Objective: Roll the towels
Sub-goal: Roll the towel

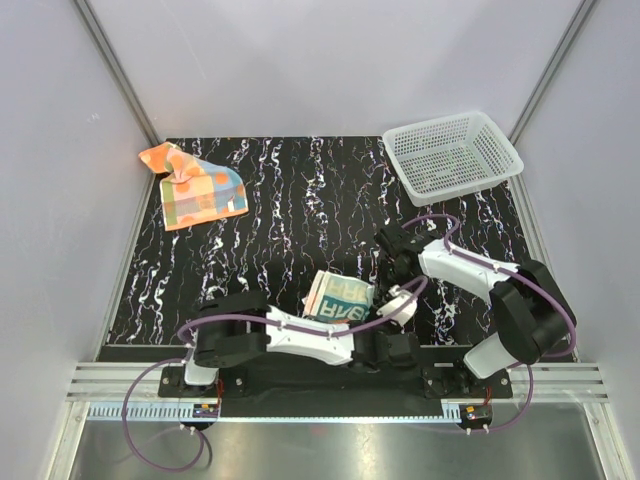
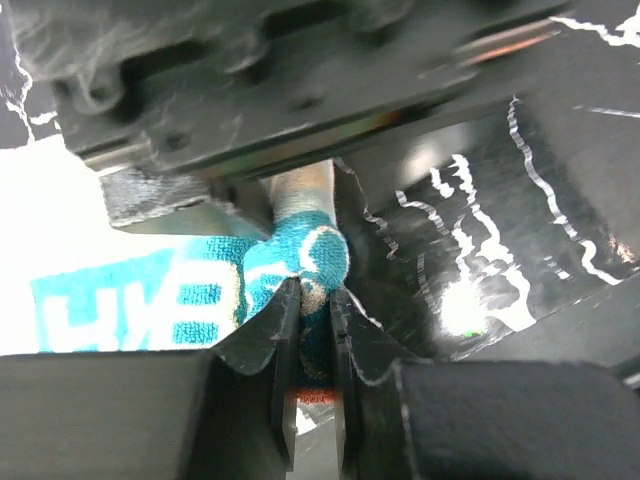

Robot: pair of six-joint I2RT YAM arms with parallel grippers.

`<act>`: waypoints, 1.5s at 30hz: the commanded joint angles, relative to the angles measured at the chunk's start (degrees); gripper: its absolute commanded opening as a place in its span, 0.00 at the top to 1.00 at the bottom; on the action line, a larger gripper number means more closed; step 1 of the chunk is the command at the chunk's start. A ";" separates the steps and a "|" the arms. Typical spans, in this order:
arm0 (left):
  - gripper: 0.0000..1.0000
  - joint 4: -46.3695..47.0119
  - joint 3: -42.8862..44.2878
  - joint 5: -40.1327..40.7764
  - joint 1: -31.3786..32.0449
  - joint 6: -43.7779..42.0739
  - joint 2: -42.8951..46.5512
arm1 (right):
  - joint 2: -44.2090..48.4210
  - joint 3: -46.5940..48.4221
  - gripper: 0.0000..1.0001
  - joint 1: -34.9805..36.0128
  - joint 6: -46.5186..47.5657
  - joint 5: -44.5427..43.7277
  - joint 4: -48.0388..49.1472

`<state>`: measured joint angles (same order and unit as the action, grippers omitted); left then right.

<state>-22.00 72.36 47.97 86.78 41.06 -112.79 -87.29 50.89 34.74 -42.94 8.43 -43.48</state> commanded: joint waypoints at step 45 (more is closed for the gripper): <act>1.00 117.54 -64.80 -58.95 -36.16 47.36 6.44 | 19.00 -21.19 0.16 -5.92 -8.92 20.06 45.92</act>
<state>75.85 8.64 -8.93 50.92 85.45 -104.81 -65.91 29.69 26.24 -50.28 26.46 -9.50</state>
